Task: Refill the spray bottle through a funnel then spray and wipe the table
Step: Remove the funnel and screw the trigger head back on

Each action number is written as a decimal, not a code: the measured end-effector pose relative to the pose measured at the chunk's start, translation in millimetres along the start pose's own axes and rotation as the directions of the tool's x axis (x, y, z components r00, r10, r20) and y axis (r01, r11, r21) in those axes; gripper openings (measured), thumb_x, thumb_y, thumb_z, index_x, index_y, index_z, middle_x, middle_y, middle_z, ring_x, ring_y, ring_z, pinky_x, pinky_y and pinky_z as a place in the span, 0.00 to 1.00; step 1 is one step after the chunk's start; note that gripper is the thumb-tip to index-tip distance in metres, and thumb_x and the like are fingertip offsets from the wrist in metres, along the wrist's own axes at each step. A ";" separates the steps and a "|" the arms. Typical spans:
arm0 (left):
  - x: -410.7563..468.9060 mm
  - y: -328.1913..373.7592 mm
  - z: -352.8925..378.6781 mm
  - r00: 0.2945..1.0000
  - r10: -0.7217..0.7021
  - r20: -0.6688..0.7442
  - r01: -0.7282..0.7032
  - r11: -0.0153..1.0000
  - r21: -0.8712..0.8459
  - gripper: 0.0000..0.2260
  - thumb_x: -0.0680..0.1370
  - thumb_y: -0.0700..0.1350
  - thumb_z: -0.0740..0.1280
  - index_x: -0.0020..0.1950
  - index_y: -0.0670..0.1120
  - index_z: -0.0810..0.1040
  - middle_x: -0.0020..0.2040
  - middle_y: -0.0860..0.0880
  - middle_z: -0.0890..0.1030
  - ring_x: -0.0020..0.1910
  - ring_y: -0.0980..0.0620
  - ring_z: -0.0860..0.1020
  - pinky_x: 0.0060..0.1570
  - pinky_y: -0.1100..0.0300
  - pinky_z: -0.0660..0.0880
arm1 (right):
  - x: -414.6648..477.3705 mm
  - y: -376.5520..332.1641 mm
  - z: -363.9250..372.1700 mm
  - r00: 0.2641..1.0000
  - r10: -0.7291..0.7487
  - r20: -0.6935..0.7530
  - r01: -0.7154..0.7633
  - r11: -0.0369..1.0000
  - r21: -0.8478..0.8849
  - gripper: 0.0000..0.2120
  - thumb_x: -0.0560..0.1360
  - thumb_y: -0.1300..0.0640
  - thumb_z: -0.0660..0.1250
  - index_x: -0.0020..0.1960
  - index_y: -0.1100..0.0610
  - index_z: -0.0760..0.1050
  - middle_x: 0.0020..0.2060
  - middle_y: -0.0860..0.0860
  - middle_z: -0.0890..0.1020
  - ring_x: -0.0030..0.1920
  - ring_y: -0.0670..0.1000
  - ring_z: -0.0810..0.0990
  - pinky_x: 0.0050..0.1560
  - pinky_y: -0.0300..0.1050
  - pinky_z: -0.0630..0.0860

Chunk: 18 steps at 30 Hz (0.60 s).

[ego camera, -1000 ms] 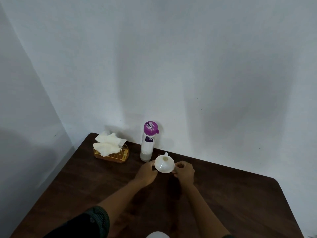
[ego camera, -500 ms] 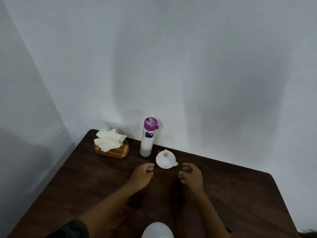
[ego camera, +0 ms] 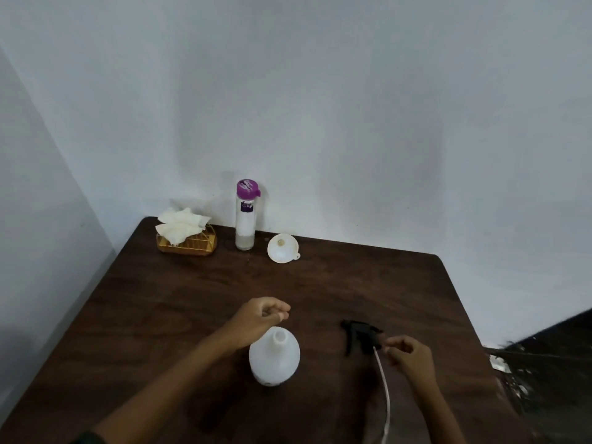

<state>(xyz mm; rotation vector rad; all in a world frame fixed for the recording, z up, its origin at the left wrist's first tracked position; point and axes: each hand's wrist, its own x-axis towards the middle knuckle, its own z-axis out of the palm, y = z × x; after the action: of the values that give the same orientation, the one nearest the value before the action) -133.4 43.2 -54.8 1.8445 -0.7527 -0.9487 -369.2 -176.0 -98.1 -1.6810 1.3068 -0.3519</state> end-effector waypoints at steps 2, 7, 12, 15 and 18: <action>-5.7 0.9 5.1 1.000 0.012 -0.005 -0.012 1.000 0.008 0.10 0.79 0.39 0.63 0.59 0.46 0.77 0.55 0.49 0.81 0.55 0.56 0.78 0.54 0.66 0.74 | -0.9 15.1 -3.9 0.999 0.008 -0.052 -0.012 0.998 -0.067 0.06 0.69 0.70 0.69 0.38 0.61 0.78 0.33 0.59 0.82 0.29 0.51 0.77 0.29 0.40 0.73; -22.4 -4.1 12.2 0.999 0.030 -0.026 -0.030 1.000 0.006 0.11 0.79 0.41 0.63 0.60 0.45 0.77 0.58 0.49 0.79 0.59 0.54 0.77 0.60 0.61 0.73 | 3.2 25.6 15.8 0.997 0.071 0.006 -0.069 0.989 -0.129 0.09 0.71 0.57 0.71 0.47 0.61 0.76 0.40 0.56 0.80 0.39 0.55 0.78 0.36 0.45 0.74; -37.4 -11.0 13.9 0.996 0.031 -0.082 -0.031 1.000 0.001 0.19 0.79 0.44 0.64 0.69 0.49 0.68 0.62 0.48 0.75 0.60 0.54 0.75 0.57 0.63 0.71 | 26.2 29.9 35.6 0.999 0.046 -0.018 -0.049 0.985 -0.164 0.17 0.70 0.45 0.70 0.42 0.61 0.77 0.42 0.60 0.79 0.36 0.54 0.77 0.30 0.42 0.70; -44.5 -12.0 10.7 0.989 0.024 -0.144 -0.031 0.999 -0.043 0.21 0.79 0.45 0.64 0.71 0.51 0.65 0.62 0.49 0.74 0.61 0.52 0.74 0.59 0.58 0.72 | 50.7 38.4 44.6 0.998 0.061 -0.011 -0.062 0.969 -0.241 0.20 0.67 0.41 0.71 0.34 0.57 0.70 0.36 0.57 0.75 0.32 0.55 0.74 0.29 0.42 0.69; -52.4 -10.9 4.5 0.984 0.030 -0.176 -0.043 0.997 -0.068 0.21 0.79 0.44 0.63 0.71 0.51 0.64 0.61 0.49 0.74 0.59 0.54 0.75 0.52 0.65 0.72 | 31.8 8.4 41.3 0.999 0.040 -0.006 -0.040 0.962 -0.271 0.17 0.71 0.54 0.71 0.29 0.58 0.67 0.29 0.55 0.73 0.28 0.53 0.72 0.28 0.43 0.66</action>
<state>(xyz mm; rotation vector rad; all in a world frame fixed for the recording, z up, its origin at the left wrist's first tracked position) -163.3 87.7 -50.4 1.8176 -0.6348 -0.7694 -332.9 -183.1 -135.7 -1.8768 1.4380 -0.1531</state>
